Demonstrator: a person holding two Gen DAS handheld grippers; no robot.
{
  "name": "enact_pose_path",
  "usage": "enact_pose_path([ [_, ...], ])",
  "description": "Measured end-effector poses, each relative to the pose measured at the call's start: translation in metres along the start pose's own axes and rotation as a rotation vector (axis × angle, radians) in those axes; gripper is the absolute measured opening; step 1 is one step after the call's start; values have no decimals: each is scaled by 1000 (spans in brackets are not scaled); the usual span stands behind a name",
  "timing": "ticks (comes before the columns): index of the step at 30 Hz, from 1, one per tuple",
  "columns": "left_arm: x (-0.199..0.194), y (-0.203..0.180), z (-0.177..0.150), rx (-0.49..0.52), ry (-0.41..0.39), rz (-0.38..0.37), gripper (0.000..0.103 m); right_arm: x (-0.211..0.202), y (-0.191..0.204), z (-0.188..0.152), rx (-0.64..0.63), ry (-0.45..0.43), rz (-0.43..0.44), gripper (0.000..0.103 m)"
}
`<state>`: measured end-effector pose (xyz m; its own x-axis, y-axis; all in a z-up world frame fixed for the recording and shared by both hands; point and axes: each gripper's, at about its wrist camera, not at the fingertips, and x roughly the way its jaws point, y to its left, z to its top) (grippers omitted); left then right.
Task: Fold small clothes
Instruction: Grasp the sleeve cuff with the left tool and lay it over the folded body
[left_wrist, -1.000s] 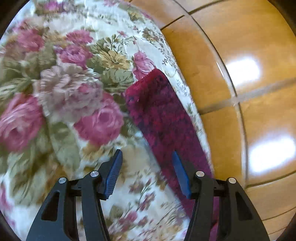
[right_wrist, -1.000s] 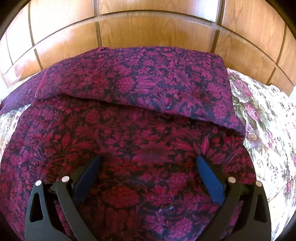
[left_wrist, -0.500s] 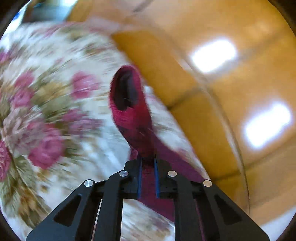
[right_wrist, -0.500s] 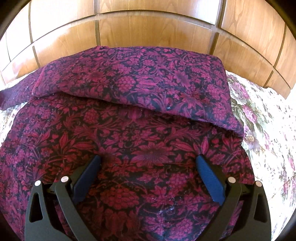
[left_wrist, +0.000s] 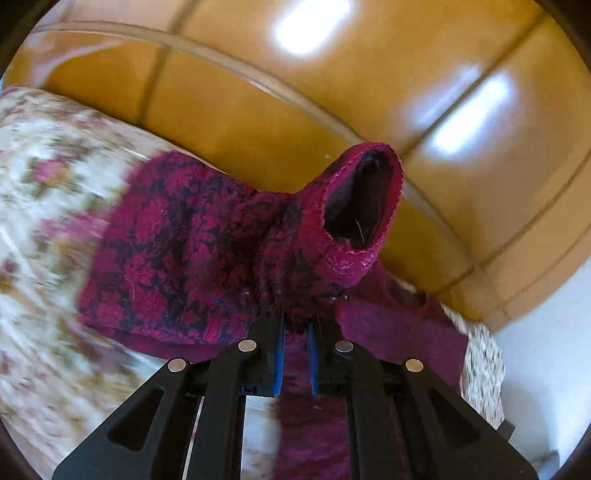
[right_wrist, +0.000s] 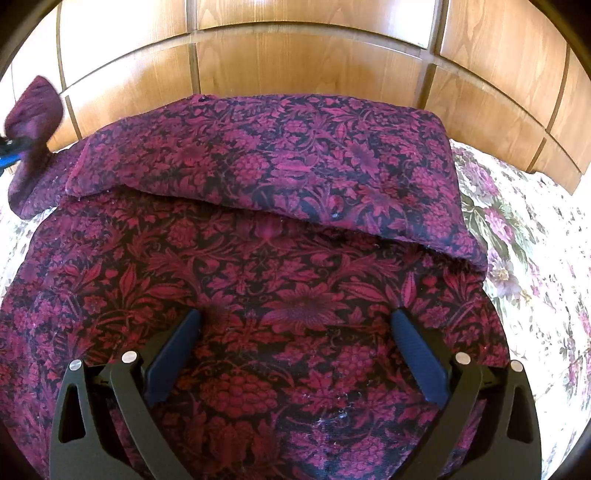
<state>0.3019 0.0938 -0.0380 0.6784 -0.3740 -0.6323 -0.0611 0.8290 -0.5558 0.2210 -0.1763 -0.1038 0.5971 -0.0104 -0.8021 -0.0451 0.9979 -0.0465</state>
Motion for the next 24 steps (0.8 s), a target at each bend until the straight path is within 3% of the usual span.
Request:
enact_pose_path([
  [1, 9, -7, -4, 11, 22, -1, 10, 0, 0, 0, 1, 0, 1, 101],
  [4, 40, -19, -5, 48, 81, 23, 28, 0, -1, -1, 7, -1, 9, 101],
  [5, 46, -23, -6, 55, 98, 23, 41, 0, -2, -1, 9, -1, 12, 101],
  [9, 35, -27, -7, 58, 87, -10, 67, 0, -4, 0, 21, 1, 25, 101],
  [12, 10, -22, -13, 74, 50, -34, 67, -2, -5, 5, 26, 17, 32, 100],
  [14, -9, -13, -19, 93, 10, -29, 67, -9, -6, 14, 51, 8, 63, 83],
  [16, -20, -1, -25, 91, -8, -12, 67, -16, -3, 26, 107, -4, 140, 75],
  [17, -24, 4, -28, 85, -14, -2, 67, -20, 3, 36, 132, -12, 217, 68],
  [20, -37, 29, -39, 71, -20, 53, 67, -22, 38, 64, 145, -21, 381, 65],
  [24, -48, 52, -54, 42, -8, 75, 67, -10, 93, 101, 129, 9, 509, 64],
])
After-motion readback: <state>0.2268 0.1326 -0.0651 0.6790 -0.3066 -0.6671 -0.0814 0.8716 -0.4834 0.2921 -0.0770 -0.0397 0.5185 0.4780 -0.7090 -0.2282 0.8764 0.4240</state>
